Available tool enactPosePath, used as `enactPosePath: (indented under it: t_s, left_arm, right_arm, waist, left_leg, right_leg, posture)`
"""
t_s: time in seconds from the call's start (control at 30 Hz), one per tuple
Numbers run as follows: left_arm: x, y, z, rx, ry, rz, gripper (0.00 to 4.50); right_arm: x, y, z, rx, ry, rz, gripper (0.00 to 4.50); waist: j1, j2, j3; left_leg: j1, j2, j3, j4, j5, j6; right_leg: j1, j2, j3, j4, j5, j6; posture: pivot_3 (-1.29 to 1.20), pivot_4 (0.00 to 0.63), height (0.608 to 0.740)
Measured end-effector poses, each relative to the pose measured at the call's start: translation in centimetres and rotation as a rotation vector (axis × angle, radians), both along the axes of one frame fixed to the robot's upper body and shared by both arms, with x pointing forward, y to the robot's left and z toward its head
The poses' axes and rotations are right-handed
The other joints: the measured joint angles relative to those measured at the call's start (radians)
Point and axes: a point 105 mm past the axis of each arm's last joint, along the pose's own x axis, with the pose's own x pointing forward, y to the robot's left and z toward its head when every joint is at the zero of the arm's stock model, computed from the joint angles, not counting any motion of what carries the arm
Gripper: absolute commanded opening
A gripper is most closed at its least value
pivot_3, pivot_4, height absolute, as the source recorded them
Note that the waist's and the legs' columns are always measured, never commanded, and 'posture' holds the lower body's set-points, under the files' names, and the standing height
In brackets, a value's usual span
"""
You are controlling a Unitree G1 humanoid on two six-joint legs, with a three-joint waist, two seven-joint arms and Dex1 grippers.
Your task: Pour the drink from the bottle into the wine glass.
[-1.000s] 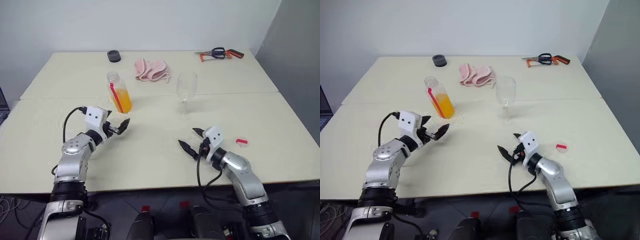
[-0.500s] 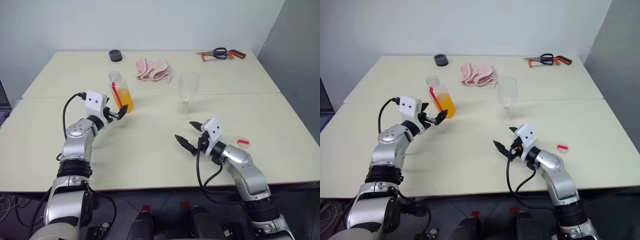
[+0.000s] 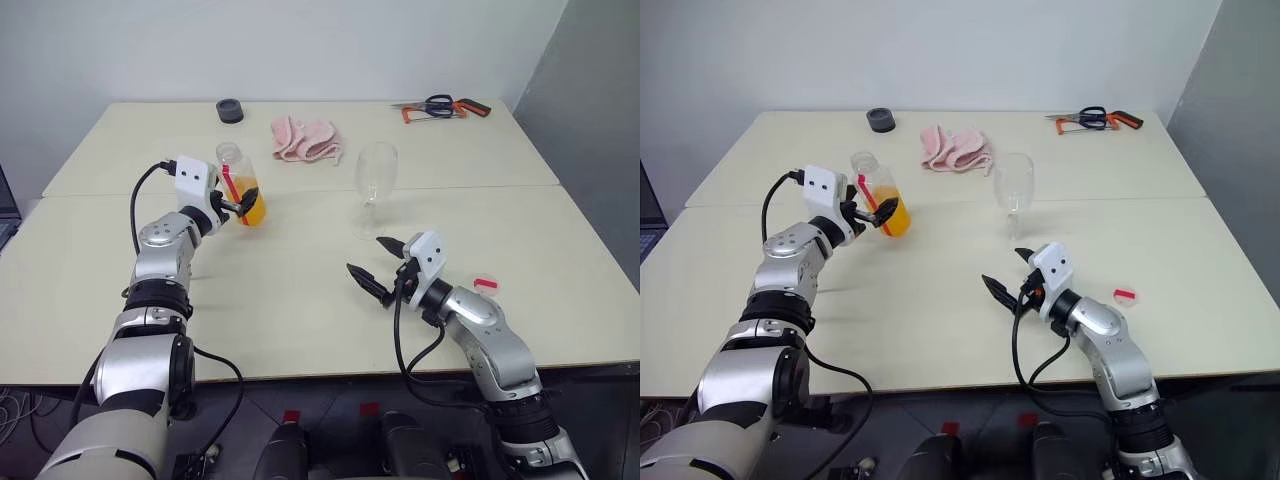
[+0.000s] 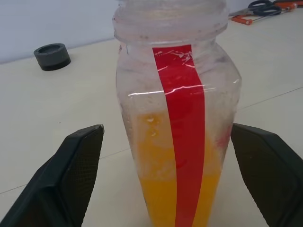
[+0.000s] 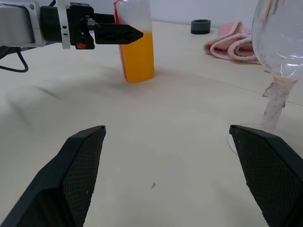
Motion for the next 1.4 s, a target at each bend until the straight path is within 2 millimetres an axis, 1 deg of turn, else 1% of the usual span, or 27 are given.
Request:
enactPosePath:
  t_s: [0.2,0.23,0.27,0.4,0.47,0.53,0.6,0.7,0.8,0.9,0.97,1.03,1.13,1.23,1.3,1.4]
  left_arm:
    - [0.5,-0.6,0.2,-0.018,0.003,-0.009,1.92]
    - [0.5,-0.6,0.2,-0.019,0.004,-0.009,1.77]
    - [0.6,-0.7,0.2,-0.020,0.003,-0.010,1.72]
    - [0.6,-1.3,0.2,-0.001,-0.008,-0.029,1.70]
    - [0.7,-2.5,0.5,0.048,-0.022,-0.069,1.70]
    - [0.7,-4.5,1.0,0.125,-0.055,-0.132,1.70]
    - [0.7,-6.5,1.9,0.197,-0.109,-0.192,1.70]
    - [0.7,-8.8,3.3,0.284,-0.173,-0.252,1.70]
    - [0.8,-10.8,5.1,0.354,-0.241,-0.293,1.69]
    - [0.8,-13.8,7.3,0.405,-0.333,-0.332,1.69]
    - [0.7,-15.1,8.6,0.436,-0.395,-0.349,1.69]
    - [0.6,-15.9,9.1,0.463,-0.430,-0.358,1.69]
    - [0.7,-16.3,8.8,0.513,-0.448,-0.364,1.69]
    - [0.9,-16.3,8.5,0.573,-0.459,-0.346,1.69]
    - [1.0,-16.5,8.9,0.607,-0.485,-0.334,1.69]
    - [0.9,-17.0,9.6,0.670,-0.537,-0.330,1.69]
  right_arm:
    - [0.0,0.2,0.1,0.000,-0.002,0.007,4.50]
    - [0.0,0.2,0.1,0.000,-0.004,0.008,4.50]
    - [-0.1,0.2,0.2,0.000,-0.008,0.009,4.50]
    - [-0.6,0.3,1.4,-0.001,-0.050,0.022,4.50]
    - [-0.9,0.3,2.0,-0.002,-0.068,0.030,4.50]
    - [-1.2,0.0,2.9,0.004,-0.085,0.030,4.50]
    - [-1.4,-0.2,3.7,0.010,-0.102,0.020,4.50]
    - [-1.4,-0.9,4.5,0.027,-0.106,-0.012,4.50]
    - [-1.1,-1.7,5.2,0.033,-0.110,-0.052,4.50]
    - [-0.6,-2.6,6.1,0.051,-0.122,-0.103,4.50]
    - [-0.3,-2.8,6.5,0.055,-0.137,-0.127,4.50]
    - [-0.1,-3.0,6.9,0.054,-0.161,-0.156,4.50]
    - [0.2,-3.3,7.5,0.073,-0.190,-0.183,4.50]
    - [0.6,-3.7,8.2,0.098,-0.207,-0.204,4.50]
    - [0.7,-3.7,8.8,0.105,-0.222,-0.211,4.50]
    - [0.9,-3.8,8.8,0.107,-0.219,-0.217,4.50]
  waist:
    - [0.000,0.000,0.000]
    - [0.000,0.000,0.000]
    - [0.000,0.000,0.000]
    - [0.000,0.000,0.000]
    - [0.003,0.000,0.000]
    - [0.009,-0.001,0.000]
    - [0.011,-0.001,0.001]
    - [0.011,-0.001,0.001]
    - [0.009,-0.002,0.001]
    - [0.009,-0.002,0.001]
    - [0.008,-0.002,0.001]
    - [0.001,-0.002,0.001]
    - [-0.003,-0.002,0.001]
    - [-0.001,-0.002,0.001]
    - [0.000,-0.002,0.001]
    - [0.001,-0.003,0.002]
  left_leg:
    - [0.000,0.000,0.000,0.000,0.000,0.000]
    - [0.000,0.000,0.000,0.000,0.000,0.000]
    - [0.000,0.000,0.000,0.000,0.000,0.000]
    - [-0.001,0.000,0.000,0.000,0.000,0.000]
    - [-0.002,0.000,-0.001,0.001,0.000,0.000]
    - [-0.004,-0.001,-0.002,0.002,0.000,0.000]
    - [-0.004,-0.001,-0.002,0.002,0.000,0.000]
    - [-0.003,-0.001,-0.002,0.002,0.000,0.000]
    - [-0.004,-0.001,-0.002,0.002,0.000,0.000]
    - [-0.004,-0.001,-0.001,0.002,0.000,0.000]
    - [-0.004,-0.001,-0.001,0.002,0.000,0.000]
    - [-0.003,-0.001,0.000,0.001,0.000,0.000]
    - [-0.003,-0.001,0.000,0.001,0.000,0.000]
    - [-0.004,-0.001,0.000,0.001,0.000,0.000]
    - [-0.004,-0.001,0.000,0.001,0.000,0.000]
    - [-0.004,-0.001,0.000,0.001,0.000,0.000]
  right_leg:
    - [0.000,0.000,0.000,0.000,0.000,0.000]
    - [0.000,0.000,0.000,0.000,0.000,0.000]
    - [0.000,0.000,0.000,0.000,0.000,0.000]
    - [0.000,0.000,0.000,0.000,0.000,0.000]
    - [0.000,0.000,-0.001,0.000,0.000,0.000]
    - [-0.001,-0.001,-0.002,0.000,0.000,0.000]
    - [-0.001,-0.001,-0.002,-0.001,0.000,0.000]
    - [-0.001,0.000,-0.002,0.000,0.000,0.000]
    - [-0.001,0.000,-0.001,0.000,0.000,0.000]
    - [-0.001,-0.001,-0.001,-0.001,0.000,0.000]
    - [-0.001,-0.001,-0.001,-0.001,0.000,0.000]
    - [-0.001,0.000,0.000,-0.001,0.000,0.000]
    - [-0.002,0.000,-0.001,0.000,0.000,0.000]
    - [-0.002,0.000,-0.001,0.000,0.000,0.000]
    - [-0.002,-0.001,-0.001,-0.001,0.000,0.000]
    - [-0.002,-0.001,-0.001,-0.001,0.000,0.000]
  posture:
    - [0.00,0.150,0.740]
    - [0.00,0.150,0.740]
    - [0.00,0.150,0.740]
    - [0.00,0.150,0.740]
    - [0.00,0.150,0.740]
    - [0.00,0.150,0.740]
    - [0.00,0.150,0.740]
    - [0.00,0.150,0.740]
    - [0.00,0.150,0.740]
    - [0.00,0.150,0.740]
    - [0.00,0.150,0.740]
    - [0.00,0.150,0.740]
    - [0.00,0.150,0.740]
    - [0.00,0.150,0.740]
    - [0.00,0.150,0.740]
    - [0.00,0.150,0.740]
